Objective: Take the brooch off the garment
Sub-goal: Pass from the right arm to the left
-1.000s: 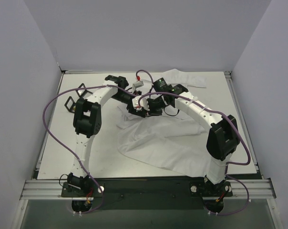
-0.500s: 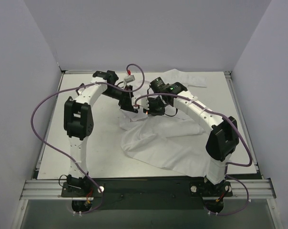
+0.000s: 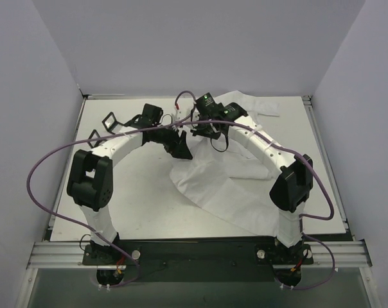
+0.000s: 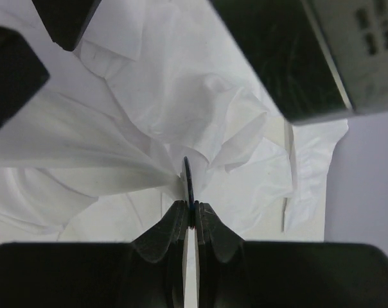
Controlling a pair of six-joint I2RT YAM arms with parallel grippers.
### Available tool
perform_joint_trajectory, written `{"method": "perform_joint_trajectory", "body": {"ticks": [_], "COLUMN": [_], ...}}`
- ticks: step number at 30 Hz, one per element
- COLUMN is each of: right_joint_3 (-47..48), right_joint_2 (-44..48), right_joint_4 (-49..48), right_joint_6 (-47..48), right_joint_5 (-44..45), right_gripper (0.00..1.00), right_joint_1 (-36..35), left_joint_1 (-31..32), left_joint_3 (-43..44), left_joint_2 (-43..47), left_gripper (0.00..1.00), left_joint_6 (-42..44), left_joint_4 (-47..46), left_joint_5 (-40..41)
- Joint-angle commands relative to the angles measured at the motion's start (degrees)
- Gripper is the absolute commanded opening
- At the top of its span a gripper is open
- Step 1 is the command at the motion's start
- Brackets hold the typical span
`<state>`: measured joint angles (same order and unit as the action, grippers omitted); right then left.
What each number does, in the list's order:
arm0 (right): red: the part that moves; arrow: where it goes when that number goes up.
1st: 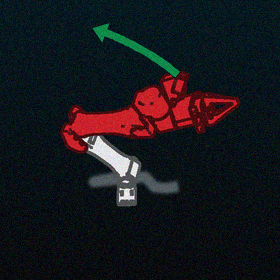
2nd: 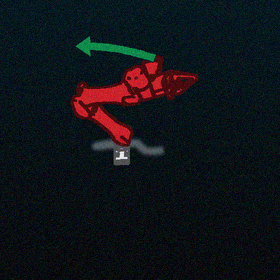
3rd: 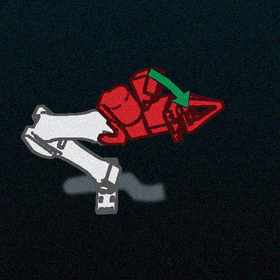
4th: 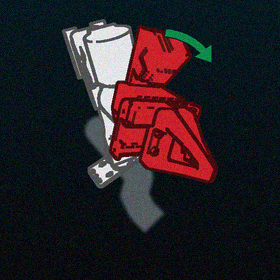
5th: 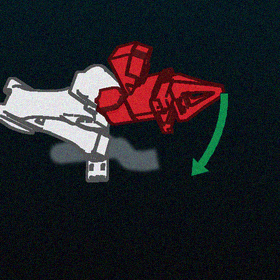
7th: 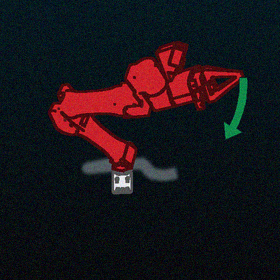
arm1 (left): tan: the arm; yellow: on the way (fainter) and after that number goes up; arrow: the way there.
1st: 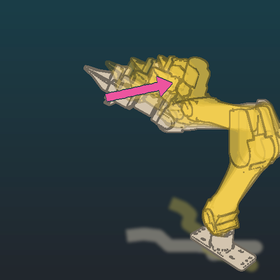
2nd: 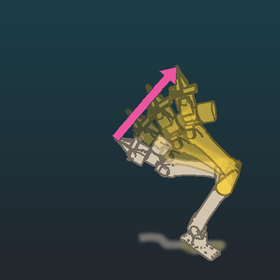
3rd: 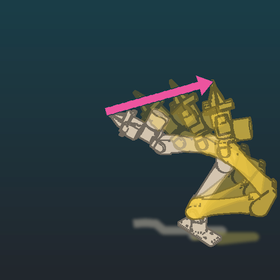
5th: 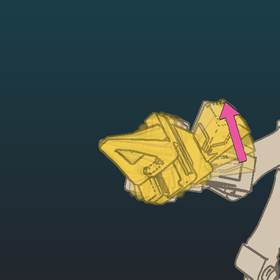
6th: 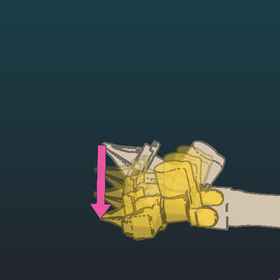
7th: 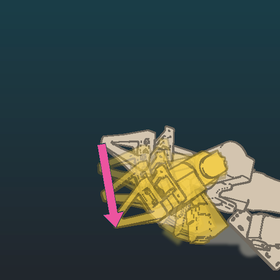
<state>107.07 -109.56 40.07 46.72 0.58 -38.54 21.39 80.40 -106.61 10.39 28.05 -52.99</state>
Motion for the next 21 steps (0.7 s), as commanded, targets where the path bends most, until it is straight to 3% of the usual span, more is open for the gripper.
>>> {"method": "perform_joint_trajectory", "body": {"ticks": [1,4,21], "right_joint_3": [4.5,4.9,6.1], "right_joint_2": [-0.5,-0.1,-0.2], "right_joint_4": [1.5,2.5,3.5], "right_joint_6": [-6.0,-8.2,-14.0], "right_joint_5": [9.4,9.4,8.7], "right_gripper": [0.00,0.00,0.00], "right_joint_1": [0.0,0.0,2.2], "left_joint_1": [3.3,6.0,7.4], "left_joint_3": [-3.7,-6.0,-11.1], "left_joint_2": [6.6,9.6,12.9], "left_gripper": [0.85,0.97,0.97], "left_joint_6": [-6.8,-7.4,-21.2], "left_joint_4": [-18.2,-21.6,-34.4], "left_joint_5": [12.3,18.3,15.7]}}
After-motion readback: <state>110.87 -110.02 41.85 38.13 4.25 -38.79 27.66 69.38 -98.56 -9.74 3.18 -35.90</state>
